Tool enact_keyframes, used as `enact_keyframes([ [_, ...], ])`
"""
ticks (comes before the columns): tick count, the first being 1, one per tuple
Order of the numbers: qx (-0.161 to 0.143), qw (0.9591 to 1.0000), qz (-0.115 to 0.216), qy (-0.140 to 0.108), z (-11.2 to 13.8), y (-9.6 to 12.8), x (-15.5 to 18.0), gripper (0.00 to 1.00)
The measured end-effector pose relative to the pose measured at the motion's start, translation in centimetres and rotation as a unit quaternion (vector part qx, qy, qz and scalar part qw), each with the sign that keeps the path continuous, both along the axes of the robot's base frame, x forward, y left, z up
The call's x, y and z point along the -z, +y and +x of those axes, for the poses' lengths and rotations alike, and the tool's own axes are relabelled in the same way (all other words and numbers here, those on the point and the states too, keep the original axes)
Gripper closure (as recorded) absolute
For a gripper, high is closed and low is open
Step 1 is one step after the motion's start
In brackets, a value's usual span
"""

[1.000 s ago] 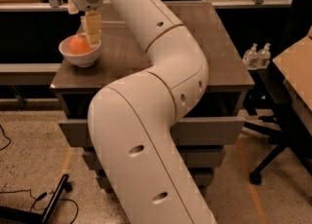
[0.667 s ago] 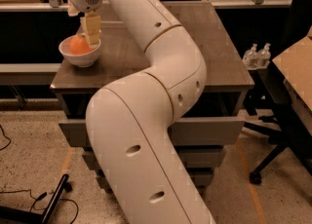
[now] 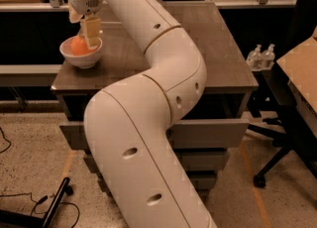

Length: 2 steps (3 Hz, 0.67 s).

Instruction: Pick orange from white bowl and place on counter

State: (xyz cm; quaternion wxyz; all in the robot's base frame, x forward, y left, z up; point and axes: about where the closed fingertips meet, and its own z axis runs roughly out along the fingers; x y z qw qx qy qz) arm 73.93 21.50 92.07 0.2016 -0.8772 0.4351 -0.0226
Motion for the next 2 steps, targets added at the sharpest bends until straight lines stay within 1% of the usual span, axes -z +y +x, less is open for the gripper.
enact_keyframes([
  [1, -0.004, 1.0, -0.004, 0.002, 0.15, 0.03, 0.55, 0.39],
  [2, -0.011, 0.9999, -0.009, 0.005, 0.19, 0.21, 1.19, 0.37],
])
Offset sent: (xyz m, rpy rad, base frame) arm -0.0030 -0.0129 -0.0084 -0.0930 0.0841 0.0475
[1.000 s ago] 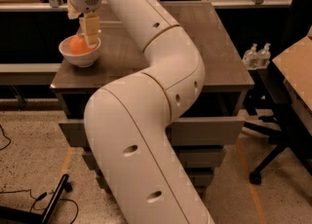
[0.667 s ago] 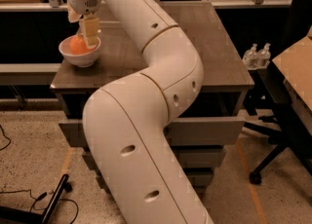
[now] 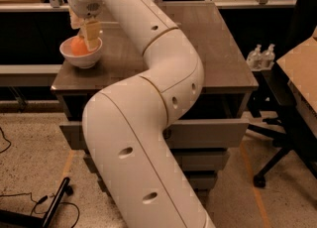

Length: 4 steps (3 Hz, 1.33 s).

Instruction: Pick orange from white bowl and place on counter

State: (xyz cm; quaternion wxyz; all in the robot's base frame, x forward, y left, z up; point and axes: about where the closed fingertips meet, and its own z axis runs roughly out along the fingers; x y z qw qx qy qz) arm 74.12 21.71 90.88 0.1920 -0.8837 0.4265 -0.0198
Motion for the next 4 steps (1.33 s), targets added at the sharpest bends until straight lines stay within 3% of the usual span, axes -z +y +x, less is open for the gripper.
enact_keyframes([
  [2, -0.02, 0.9997, -0.01, 0.008, -0.5, 1.2, 1.1, 0.34],
  [4, -0.032, 0.9992, -0.014, 0.019, -1.1, 2.3, 1.9, 0.39],
])
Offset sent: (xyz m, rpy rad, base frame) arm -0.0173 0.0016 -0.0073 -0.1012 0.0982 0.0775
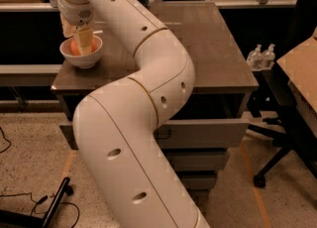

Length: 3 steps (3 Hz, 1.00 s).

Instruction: Pick orange from white bowl and place on counter

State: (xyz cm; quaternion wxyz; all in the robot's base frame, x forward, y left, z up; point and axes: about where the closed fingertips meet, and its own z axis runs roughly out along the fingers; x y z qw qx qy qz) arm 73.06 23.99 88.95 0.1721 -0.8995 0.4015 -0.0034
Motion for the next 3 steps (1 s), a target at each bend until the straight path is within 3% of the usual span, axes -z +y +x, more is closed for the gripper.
enact_keyframes([
  [3, 0.028, 0.9995, 0.008, 0.01, 0.3, -2.2, -0.2, 0.4],
])
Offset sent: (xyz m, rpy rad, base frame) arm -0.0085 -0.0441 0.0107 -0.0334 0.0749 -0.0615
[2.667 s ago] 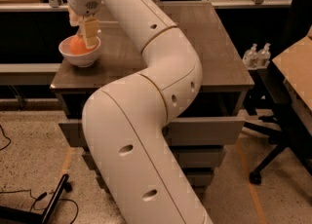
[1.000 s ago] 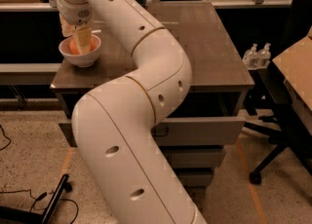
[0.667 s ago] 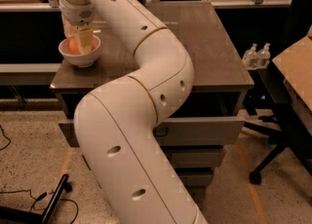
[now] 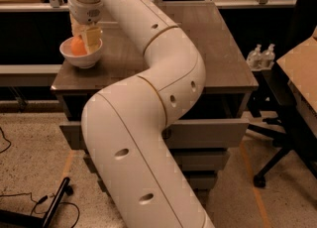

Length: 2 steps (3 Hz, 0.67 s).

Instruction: Pick orange from white bowl and place on counter

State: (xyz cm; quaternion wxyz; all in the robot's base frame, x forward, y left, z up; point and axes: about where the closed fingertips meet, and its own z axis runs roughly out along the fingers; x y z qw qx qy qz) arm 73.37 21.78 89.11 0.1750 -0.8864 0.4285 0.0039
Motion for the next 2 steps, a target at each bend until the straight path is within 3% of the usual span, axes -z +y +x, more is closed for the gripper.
enact_keyframes([
  [2, 0.004, 1.0, -0.002, 0.005, 0.21, -0.84, 0.47, 0.79],
])
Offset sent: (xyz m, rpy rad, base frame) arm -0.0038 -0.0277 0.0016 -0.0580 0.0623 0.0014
